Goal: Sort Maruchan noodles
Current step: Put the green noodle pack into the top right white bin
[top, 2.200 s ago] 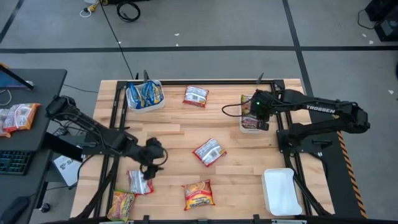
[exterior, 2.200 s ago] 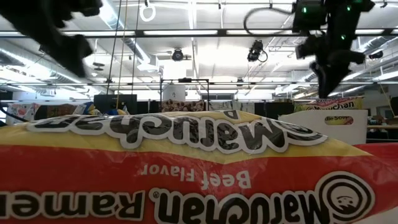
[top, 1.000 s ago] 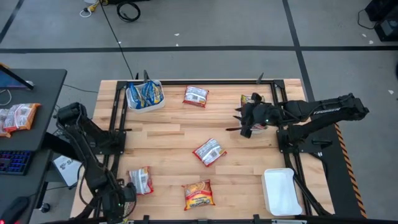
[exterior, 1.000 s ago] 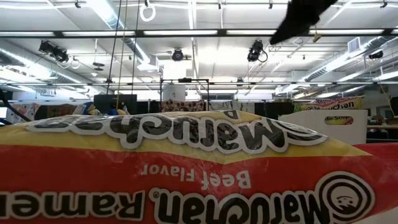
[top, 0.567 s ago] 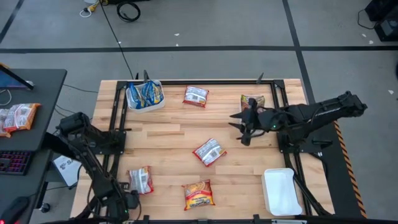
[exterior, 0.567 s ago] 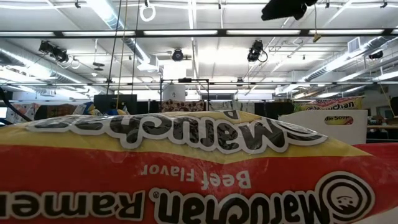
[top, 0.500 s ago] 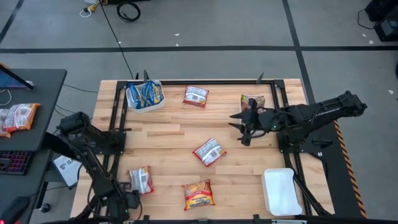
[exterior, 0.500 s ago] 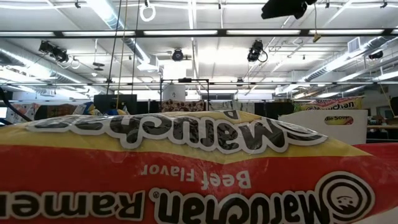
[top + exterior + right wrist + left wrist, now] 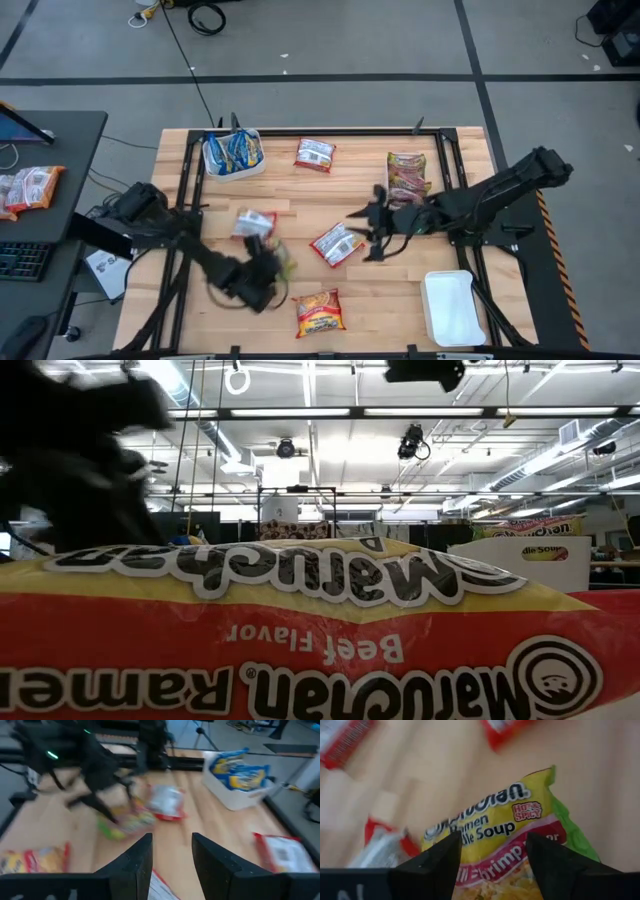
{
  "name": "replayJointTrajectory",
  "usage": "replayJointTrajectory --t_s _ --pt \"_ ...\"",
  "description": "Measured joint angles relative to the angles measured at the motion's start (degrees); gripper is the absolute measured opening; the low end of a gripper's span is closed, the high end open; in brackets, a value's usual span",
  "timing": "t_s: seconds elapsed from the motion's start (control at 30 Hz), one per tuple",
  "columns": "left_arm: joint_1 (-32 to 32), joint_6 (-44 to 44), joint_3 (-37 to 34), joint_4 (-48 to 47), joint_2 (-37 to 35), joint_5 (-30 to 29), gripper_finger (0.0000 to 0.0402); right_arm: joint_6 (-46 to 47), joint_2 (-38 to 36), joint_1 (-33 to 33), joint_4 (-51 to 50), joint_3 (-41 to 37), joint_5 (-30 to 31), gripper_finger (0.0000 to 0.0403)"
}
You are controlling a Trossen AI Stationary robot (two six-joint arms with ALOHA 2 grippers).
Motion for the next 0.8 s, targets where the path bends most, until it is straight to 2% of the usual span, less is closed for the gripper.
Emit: replayJointTrajectory --t_s 0.17,0.3,0.43,0.53,0.6,0.7,0.8 --pt "9.8 11.4 0.0 7.7 1.3 -3.9 0.0226 6.3 10.1 1.0 11.7 0.0 0.0 0.0141" --pt "13.1 18.9 1.4 9.9 -1.4 0.4 0.0226 14.3 17.6 -0.1 16.2 0.0 -0.2 0.0141" --pt "11.4 17.1 4.2 -2.2 -6.6 5.0 0.0226 20.4 23.2 -2.1 17.0 0.0 -0.7 0.0141" --pt "8.7 10.3 3.9 -13.8 -10.4 8.6 0.0226 23.1 26.3 -4.1 19.0 0.0 -1.5 0.0141" --pt "6.1 6.5 2.0 -16.8 -12.1 12.3 0.0226 26.5 28.1 -6.1 22.0 0.0 -3.9 0.0143" --pt "1.6 3.9 -3.2 -11.2 -13.0 14.2 0.0226 27.9 30.9 -9.7 27.6 0.0 -11.7 0.0149" --pt "-1.3 3.4 -8.9 0.9 -12.6 9.9 0.0226 29.9 34.3 -13.3 34.1 0.0 -17.1 0.0165"
